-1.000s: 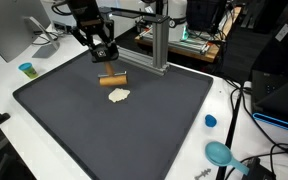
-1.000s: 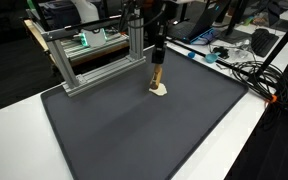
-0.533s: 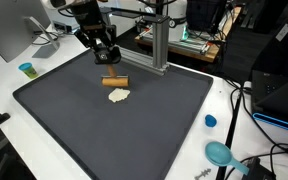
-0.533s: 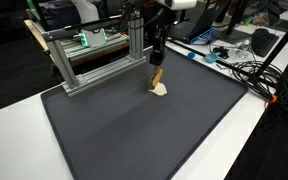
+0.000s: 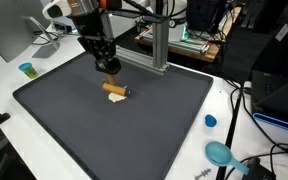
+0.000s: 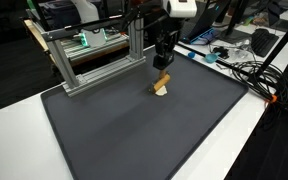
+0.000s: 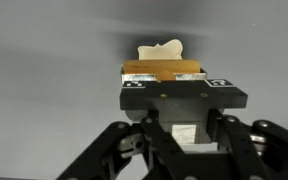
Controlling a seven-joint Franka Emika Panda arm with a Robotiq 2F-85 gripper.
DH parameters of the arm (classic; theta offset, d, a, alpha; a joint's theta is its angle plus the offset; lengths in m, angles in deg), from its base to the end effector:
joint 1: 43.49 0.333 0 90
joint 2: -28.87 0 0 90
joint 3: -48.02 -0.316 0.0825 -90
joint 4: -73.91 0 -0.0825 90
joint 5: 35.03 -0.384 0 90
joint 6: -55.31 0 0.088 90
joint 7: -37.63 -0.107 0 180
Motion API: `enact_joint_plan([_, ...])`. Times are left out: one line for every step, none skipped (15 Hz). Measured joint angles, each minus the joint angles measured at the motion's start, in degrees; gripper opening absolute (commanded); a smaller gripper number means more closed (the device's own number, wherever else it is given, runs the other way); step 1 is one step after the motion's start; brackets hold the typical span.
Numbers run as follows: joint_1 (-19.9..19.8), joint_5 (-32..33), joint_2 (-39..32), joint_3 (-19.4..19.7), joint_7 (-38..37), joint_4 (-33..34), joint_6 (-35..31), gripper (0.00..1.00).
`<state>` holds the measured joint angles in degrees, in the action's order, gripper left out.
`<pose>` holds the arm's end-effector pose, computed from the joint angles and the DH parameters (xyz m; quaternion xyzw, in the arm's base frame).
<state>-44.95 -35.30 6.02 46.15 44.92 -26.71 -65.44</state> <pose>0.6474 0.0031 0.3383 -0.9976 -0.0647 0.0231 0.0098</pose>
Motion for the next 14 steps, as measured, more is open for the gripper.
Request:
enact_joint_plan([0.19, 0.15, -1.05, 0.15, -0.76, 0.86, 0.00, 0.21])
enact_joint_plan([0.33, 0.34, -2.15, 0.26, -1.41, 1.76, 0.00, 0.21])
enact_joint_plan([0.48, 0.51, -3.32, 0.43, -2.06, 2.63, 0.00, 0.21])
enact_joint_plan([0.62, 0.59, -4.20, 0.59, -2.77, 3.80, 0.00, 0.21])
enact_joint_plan([0.76, 0.63, -4.86, 0.73, -3.37, 4.79, 0.16, 0.21])
enact_joint_plan([0.92, 0.73, -5.46, 0.87, -3.63, 5.74, 0.95, 0.21])
enact_joint_plan([1.06, 0.96, -5.99, 0.92, -3.65, 6.72, 2.24, 0.21])
enact_joint_plan([1.20, 1.24, -6.51, 0.92, -3.63, 7.74, 3.70, 0.21])
enact_joint_plan([1.36, 1.58, -7.02, 0.92, -3.50, 8.65, 5.20, 0.21])
enact_joint_plan([1.54, 1.89, -7.47, 0.91, -3.35, 9.46, 6.45, 0.21])
enact_joint_plan([1.72, 2.20, -7.85, 0.91, -3.20, 10.10, 7.44, 0.21])
enact_joint_plan([1.90, 2.48, -8.16, 0.90, -3.07, 10.65, 8.39, 0.21])
enact_joint_plan([2.08, 2.76, -8.48, 0.90, -2.94, 11.11, 9.30, 0.21])
enact_joint_plan([2.23, 2.97, -8.69, 0.90, -2.80, 11.35, 10.16, 0.21])
